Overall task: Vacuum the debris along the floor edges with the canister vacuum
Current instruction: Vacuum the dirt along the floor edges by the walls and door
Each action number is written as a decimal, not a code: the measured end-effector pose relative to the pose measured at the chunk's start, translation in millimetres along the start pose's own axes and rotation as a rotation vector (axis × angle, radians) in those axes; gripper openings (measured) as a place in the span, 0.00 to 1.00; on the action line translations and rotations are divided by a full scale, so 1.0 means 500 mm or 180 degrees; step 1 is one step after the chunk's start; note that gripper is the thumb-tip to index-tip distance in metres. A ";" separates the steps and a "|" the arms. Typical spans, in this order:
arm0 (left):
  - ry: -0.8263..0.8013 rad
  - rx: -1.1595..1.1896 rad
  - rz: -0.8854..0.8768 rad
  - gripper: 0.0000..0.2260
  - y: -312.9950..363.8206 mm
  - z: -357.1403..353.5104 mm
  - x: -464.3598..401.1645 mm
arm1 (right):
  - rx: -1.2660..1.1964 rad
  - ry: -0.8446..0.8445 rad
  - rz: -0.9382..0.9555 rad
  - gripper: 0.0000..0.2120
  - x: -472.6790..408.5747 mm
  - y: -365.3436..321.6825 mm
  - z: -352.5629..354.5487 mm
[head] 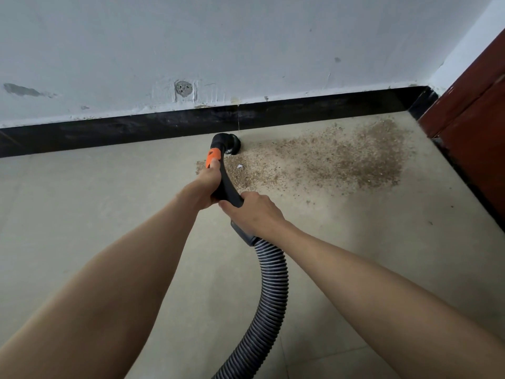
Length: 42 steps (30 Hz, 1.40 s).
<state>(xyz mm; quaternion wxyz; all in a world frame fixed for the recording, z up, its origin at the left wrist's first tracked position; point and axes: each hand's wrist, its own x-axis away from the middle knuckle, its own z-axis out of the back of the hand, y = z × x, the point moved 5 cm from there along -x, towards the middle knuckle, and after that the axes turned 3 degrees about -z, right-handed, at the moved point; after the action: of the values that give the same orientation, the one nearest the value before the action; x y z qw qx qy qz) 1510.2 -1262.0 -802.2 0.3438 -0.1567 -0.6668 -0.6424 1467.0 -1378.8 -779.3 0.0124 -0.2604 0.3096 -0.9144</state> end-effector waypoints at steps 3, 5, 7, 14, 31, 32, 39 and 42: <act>-0.0068 -0.0060 -0.0040 0.29 0.002 -0.038 -0.007 | -0.0031 0.0031 -0.0023 0.22 0.000 0.027 0.022; -0.0083 -0.0080 -0.0080 0.27 0.002 -0.062 -0.007 | -0.0021 0.0037 -0.0013 0.22 0.000 0.045 0.039; -0.0073 -0.0094 -0.0071 0.27 0.004 -0.081 -0.009 | -0.0018 0.0038 0.0009 0.21 -0.002 0.060 0.055; -0.0195 -0.0424 -0.0154 0.26 0.021 -0.159 -0.019 | -0.0272 0.0088 -0.0062 0.19 -0.009 0.111 0.100; -0.0365 -0.0517 -0.0452 0.24 0.029 -0.328 -0.051 | -0.0366 0.0559 -0.0283 0.19 -0.023 0.234 0.183; -0.0348 -0.0542 -0.0484 0.24 0.031 -0.331 -0.054 | -0.0371 0.0588 -0.0276 0.19 -0.024 0.234 0.183; -0.0291 -0.0465 -0.0415 0.23 0.033 -0.303 -0.056 | -0.0398 0.0520 -0.0188 0.19 -0.033 0.213 0.170; -0.0304 -0.0334 -0.0316 0.20 0.024 -0.279 -0.049 | -0.0280 0.0438 -0.0172 0.19 -0.033 0.200 0.156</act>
<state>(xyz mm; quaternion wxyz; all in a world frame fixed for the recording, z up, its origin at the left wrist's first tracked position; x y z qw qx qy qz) 1571.3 -1389.2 -817.7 0.2707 -0.1717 -0.6548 -0.6845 1505.1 -1500.2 -792.1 -0.0450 -0.2056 0.3424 -0.9157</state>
